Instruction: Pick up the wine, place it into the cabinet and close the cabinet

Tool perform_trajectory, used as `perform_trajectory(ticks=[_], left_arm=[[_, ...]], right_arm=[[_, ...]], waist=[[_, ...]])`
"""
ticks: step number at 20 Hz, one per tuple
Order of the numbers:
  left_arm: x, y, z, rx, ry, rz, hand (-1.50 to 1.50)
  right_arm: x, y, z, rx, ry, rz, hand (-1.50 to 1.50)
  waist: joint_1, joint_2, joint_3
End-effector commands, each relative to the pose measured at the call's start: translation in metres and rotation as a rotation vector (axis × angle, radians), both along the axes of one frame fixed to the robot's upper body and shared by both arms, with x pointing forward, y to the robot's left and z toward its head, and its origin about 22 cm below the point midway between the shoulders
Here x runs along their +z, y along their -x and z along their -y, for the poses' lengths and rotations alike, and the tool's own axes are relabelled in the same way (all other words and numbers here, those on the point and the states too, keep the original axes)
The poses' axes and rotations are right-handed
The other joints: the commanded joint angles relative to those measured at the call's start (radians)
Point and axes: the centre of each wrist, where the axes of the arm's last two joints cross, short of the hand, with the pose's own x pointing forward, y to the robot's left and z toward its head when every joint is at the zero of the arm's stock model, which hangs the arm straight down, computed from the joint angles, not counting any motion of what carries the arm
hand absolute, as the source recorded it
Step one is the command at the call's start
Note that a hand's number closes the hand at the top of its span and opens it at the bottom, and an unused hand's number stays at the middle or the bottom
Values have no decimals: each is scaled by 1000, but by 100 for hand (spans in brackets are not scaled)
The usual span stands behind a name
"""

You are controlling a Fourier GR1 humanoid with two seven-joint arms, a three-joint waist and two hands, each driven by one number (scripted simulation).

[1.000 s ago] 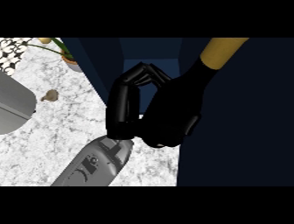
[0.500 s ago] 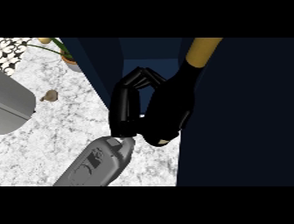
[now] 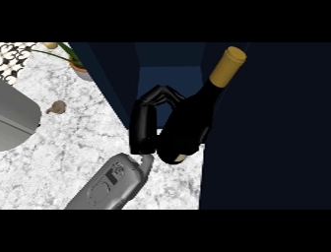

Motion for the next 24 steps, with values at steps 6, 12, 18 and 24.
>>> perform_trajectory(ticks=[6,12,18,24], left_arm=[[0,-30,-22,61,-24,36,150],[-28,-36,-23,91,1,34,150],[-33,-50,-37,80,0,-14,150],[-34,-69,-42,75,7,-50,150]], right_arm=[[18,28,12,38,-33,61,-150],[13,21,13,50,-45,43,-150],[-8,22,-1,38,-45,36,-150],[8,38,5,53,-55,38,-150]], waist=[[2,-1,0],[-5,3,0],[2,1,0],[-7,1,0]])
